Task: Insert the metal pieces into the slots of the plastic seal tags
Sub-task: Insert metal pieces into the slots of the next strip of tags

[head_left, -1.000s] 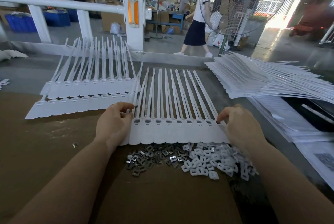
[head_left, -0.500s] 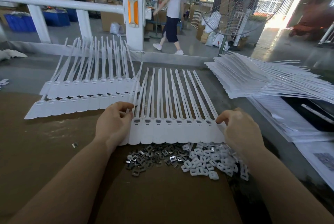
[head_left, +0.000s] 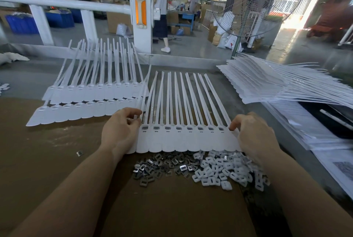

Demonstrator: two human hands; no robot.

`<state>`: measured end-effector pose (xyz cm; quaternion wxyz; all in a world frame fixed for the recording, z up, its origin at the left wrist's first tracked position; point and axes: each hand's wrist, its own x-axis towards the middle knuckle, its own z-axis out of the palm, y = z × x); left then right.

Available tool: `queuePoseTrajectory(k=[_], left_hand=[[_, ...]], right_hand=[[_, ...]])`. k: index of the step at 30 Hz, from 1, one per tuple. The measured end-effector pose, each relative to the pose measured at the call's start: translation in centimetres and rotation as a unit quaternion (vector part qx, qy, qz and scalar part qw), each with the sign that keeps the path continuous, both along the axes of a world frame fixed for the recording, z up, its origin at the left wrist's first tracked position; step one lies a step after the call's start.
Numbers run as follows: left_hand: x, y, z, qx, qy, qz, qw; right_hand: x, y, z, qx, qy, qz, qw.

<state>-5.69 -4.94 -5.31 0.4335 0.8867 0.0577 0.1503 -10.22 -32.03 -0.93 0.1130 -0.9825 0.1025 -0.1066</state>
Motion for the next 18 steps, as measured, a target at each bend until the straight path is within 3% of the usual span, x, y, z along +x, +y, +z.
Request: queuePoseTrajectory(k=[4, 8, 13, 18], left_hand=[[-0.1, -0.1, 0.1, 0.004, 0.0, -0.001, 1.0], [-0.1, -0.1, 0.1, -0.002, 0.0, -0.002, 1.0], [-0.1, 0.1, 0.0, -0.01, -0.007, -0.006, 1.0], [-0.1, 0.0, 0.1, -0.006, -0.005, -0.005, 1.0]], right_hand=[[0.1, 0.0, 0.3, -0.008, 0.015, 0.003, 1.0], [-0.4, 0.5, 0.4, 0.001, -0.051, 0.036, 0.998], [-2.4, 3.4, 0.6, 0.061, -0.043, 0.183, 0.98], [-3.8, 5.1, 0.7, 0.047, -0.004, 0.274, 0.96]])
